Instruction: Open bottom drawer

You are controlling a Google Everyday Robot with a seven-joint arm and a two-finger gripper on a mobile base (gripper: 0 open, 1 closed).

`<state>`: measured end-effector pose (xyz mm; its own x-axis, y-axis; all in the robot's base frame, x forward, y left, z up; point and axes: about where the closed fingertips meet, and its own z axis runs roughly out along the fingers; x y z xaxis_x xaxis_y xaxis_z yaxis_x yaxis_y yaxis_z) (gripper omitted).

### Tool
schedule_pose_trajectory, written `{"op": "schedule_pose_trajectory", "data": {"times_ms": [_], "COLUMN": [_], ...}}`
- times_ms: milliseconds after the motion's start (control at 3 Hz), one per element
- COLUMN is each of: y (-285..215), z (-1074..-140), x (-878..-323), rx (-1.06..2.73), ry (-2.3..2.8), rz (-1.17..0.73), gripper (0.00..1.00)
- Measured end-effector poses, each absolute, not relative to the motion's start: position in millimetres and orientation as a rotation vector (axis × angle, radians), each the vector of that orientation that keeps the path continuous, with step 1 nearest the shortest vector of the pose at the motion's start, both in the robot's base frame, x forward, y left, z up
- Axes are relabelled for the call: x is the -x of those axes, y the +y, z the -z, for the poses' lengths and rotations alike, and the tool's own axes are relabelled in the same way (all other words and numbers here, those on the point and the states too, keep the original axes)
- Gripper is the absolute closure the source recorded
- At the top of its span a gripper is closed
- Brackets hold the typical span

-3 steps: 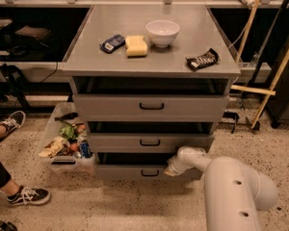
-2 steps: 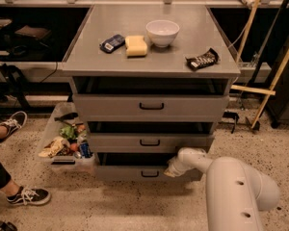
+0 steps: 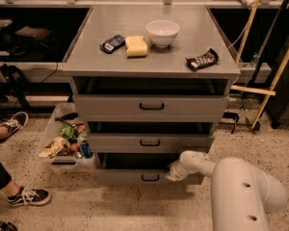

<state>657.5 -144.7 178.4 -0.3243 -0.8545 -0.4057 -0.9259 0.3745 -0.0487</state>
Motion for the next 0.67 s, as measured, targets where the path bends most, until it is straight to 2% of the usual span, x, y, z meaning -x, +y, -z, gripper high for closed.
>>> {"op": "schedule_pose_trajectory", "data": {"times_ms": [667], "y": [-147], "z": [-182], "x": [-638], "rx": [1.552], "ry": [2.3], "rz": [-0.314], "gripper": [1.0]}}
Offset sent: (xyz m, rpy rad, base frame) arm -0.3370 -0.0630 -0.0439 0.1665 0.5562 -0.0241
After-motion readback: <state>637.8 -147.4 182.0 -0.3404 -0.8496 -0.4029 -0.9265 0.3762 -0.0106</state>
